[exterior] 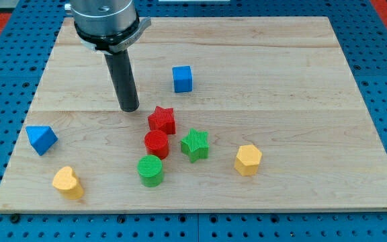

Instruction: Move the blue cube to the top of the red circle

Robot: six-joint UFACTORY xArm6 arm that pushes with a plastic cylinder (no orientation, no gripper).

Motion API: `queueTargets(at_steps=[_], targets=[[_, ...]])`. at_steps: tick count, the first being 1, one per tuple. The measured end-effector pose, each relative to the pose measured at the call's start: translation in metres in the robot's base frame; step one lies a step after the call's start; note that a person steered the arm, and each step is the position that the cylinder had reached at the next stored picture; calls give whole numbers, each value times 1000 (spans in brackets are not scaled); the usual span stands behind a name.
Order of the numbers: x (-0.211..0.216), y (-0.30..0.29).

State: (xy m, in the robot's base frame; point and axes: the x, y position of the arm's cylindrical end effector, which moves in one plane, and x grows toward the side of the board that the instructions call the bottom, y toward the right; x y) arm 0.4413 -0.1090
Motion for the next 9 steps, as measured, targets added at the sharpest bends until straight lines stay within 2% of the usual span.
queueTargets(at_steps=[2,3,4,6,7,9], targets=[[6,50],[4,103],[-17,96],[-129,120],[-124,63],[-85,72]])
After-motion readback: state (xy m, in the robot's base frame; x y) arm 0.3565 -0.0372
